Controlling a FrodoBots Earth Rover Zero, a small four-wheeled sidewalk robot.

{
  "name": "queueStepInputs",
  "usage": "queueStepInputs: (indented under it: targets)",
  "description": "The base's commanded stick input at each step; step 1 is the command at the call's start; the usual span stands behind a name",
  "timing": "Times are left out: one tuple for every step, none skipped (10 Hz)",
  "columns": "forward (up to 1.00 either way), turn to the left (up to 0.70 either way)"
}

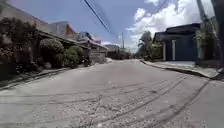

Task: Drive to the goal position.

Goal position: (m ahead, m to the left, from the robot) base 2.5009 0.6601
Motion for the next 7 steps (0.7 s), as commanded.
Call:
queueStepInputs:
  targets:
    - [1.00, -0.04]
    - [1.00, 0.00]
    - [1.00, 0.00]
    - [1.00, 0.00]
    - [1.00, 0.00]
    - [1.00, 0.00]
    - [1.00, 0.00]
